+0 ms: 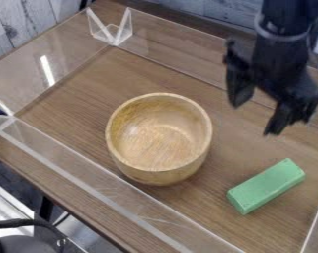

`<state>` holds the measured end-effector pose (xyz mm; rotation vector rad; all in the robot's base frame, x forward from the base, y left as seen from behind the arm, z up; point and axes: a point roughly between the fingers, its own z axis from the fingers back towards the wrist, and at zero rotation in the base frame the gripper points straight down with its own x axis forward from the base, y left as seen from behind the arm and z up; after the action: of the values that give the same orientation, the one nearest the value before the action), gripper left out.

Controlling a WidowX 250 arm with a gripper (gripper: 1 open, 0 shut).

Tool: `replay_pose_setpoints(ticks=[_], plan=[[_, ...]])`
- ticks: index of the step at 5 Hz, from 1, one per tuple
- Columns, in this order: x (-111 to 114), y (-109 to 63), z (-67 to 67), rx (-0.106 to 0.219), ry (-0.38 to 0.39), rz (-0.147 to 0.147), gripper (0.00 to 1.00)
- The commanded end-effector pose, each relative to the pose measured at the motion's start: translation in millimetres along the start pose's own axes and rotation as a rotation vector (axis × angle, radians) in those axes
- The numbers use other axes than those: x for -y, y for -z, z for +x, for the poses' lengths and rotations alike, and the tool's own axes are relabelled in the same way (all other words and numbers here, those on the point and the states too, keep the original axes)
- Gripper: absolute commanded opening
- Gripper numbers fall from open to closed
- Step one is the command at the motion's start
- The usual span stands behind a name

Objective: Remove the green block from inside the brown bowl and put it on the table

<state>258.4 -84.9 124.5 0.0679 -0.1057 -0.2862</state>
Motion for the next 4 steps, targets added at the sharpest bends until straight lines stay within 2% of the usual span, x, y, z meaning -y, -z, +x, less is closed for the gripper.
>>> replay_pose_setpoints(ticks=[1,3,4], plan=[[0.8,0.3,15.2,0.040,-0.007,0.000,1.00],[33.3,27.6,19.0,-0.004,-0.073,-0.078,1.00],[46.2,32.7,20.8,0.010,-0.014,-0.079,1.00]])
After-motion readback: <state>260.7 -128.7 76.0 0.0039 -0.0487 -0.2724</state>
